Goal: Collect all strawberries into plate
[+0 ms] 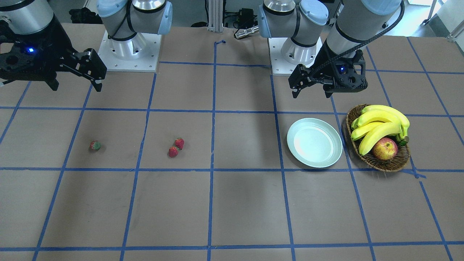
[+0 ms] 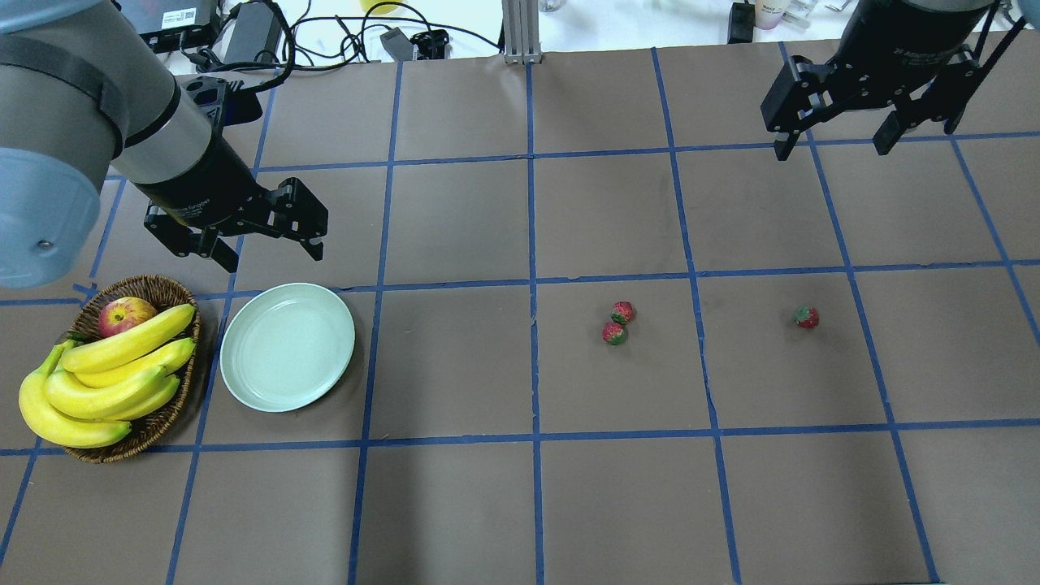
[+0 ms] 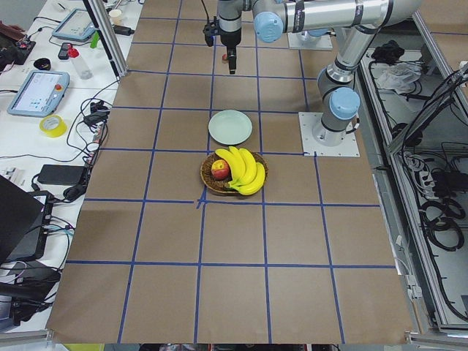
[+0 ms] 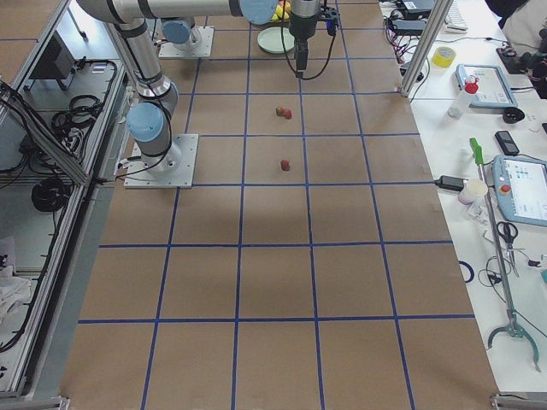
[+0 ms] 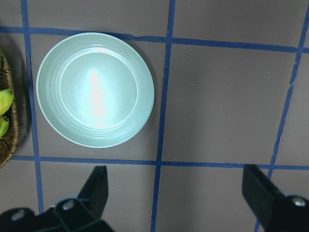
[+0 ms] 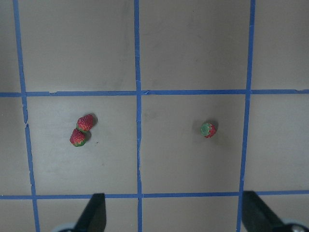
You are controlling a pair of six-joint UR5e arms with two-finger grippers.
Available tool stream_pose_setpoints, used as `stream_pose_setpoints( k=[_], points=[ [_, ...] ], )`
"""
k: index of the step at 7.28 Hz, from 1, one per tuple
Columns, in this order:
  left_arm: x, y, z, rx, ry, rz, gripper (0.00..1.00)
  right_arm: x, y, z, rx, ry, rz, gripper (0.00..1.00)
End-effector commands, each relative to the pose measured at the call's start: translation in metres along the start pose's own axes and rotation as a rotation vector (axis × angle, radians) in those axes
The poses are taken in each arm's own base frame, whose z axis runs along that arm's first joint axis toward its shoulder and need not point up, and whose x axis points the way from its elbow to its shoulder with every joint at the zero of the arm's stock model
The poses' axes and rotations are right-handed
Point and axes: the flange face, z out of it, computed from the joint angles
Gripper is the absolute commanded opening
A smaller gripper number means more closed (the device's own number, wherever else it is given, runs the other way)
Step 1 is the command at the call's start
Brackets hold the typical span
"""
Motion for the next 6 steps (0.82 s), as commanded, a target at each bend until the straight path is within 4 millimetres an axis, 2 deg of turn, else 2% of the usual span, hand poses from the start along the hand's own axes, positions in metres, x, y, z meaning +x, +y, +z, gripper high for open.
stream_pose_setpoints(
  k=[1, 3, 5, 6],
  points=[
    [-0.001, -0.001, -0.002, 0.004, -0.009, 0.007, 1.0, -0.001, 0.001, 0.002, -0.005, -0.001, -0.001, 1.0],
    [-0.006, 0.003, -0.012, 0.016, -0.052, 0.004, 1.0, -0.002, -0.012, 0.017, -0.017, -0.005, 0.016, 1.0],
    [-0.001, 0.006, -0.028, 0.023, -0.043, 0.009, 1.0, -0.013, -0.049, 0.059, -0.023, -0.017, 0.135, 1.0],
    [0.001, 0.003, -0.04, 0.038, -0.041, 0.009, 1.0, -0.046, -0.053, 0.081, -0.02, -0.014, 0.133, 1.0]
  ],
)
